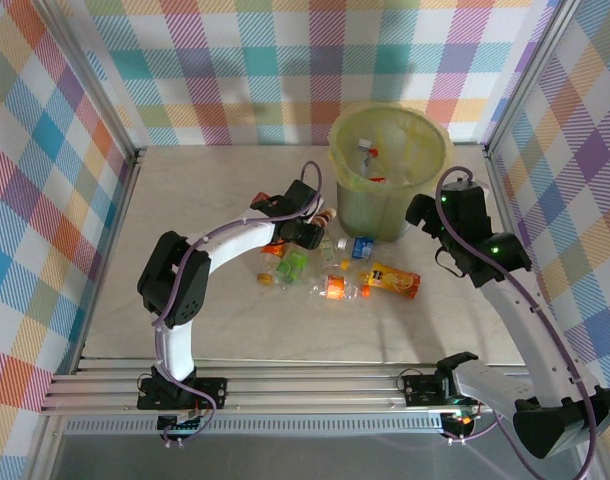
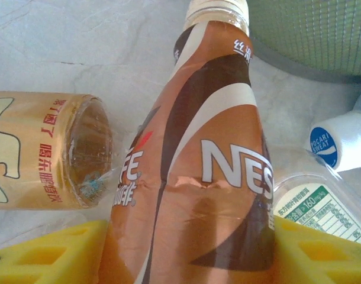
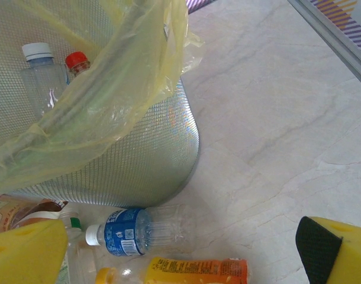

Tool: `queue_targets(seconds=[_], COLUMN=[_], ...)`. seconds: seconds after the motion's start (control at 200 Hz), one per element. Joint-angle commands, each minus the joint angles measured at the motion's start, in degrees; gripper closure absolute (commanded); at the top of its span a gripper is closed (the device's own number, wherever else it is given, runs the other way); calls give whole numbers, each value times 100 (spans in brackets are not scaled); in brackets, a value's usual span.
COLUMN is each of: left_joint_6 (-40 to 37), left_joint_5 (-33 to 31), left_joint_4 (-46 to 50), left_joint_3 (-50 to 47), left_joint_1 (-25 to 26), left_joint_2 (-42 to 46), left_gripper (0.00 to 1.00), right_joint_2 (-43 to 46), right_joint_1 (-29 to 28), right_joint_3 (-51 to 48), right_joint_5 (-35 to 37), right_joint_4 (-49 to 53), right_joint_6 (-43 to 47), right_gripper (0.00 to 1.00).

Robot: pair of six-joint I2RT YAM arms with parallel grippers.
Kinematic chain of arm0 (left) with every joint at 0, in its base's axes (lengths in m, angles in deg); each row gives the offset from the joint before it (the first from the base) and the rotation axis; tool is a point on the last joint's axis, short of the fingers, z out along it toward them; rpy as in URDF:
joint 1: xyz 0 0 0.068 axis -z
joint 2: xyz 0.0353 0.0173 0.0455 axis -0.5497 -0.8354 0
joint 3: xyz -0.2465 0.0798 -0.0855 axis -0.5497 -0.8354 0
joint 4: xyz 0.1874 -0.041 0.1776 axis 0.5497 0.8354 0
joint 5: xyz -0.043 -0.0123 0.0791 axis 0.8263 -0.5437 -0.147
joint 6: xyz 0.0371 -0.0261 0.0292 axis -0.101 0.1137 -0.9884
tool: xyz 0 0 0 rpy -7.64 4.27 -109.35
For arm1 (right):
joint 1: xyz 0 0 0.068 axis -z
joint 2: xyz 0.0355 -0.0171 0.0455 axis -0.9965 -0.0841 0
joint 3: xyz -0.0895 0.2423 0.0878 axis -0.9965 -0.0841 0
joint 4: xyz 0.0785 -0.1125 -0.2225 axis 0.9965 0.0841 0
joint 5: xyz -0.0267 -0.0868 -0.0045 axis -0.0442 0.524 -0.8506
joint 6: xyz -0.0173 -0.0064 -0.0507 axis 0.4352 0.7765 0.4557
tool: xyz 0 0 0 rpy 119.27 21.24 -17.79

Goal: Put the plastic bottles in the bin

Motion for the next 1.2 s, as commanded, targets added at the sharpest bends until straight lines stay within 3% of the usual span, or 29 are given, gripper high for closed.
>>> queue_targets(seconds=[0.0, 0.345, 0.635, 0.76, 0.99, 1.195], left_joint_6=[-23, 110, 795, 864, 558, 360], left_joint_5=[37, -126, -1081, -1203, -718, 484], left_joint_4=[85, 202, 565, 331, 46, 89], left_joint_3=[123, 38, 126, 186, 1132, 2632], left_joint_1=[89, 88, 79, 76, 80, 98], left_joint_2=[160, 1090, 1964, 2383, 2337, 1358], left_gripper=[46, 50, 60, 61, 61, 61], right_joint_2=[141, 38, 44, 92, 177, 267], right_joint_1=[9, 9, 14, 9, 9, 9], right_joint_3=[-71, 137, 463, 459, 237, 187], right_joint_5=[-71, -404, -718, -694, -559, -563], right_joint_4=[-124, -68, 285, 393, 352, 395], right_joint_6=[-63, 80, 160, 172, 132, 179], right_gripper=[0, 0, 0, 0, 0, 0])
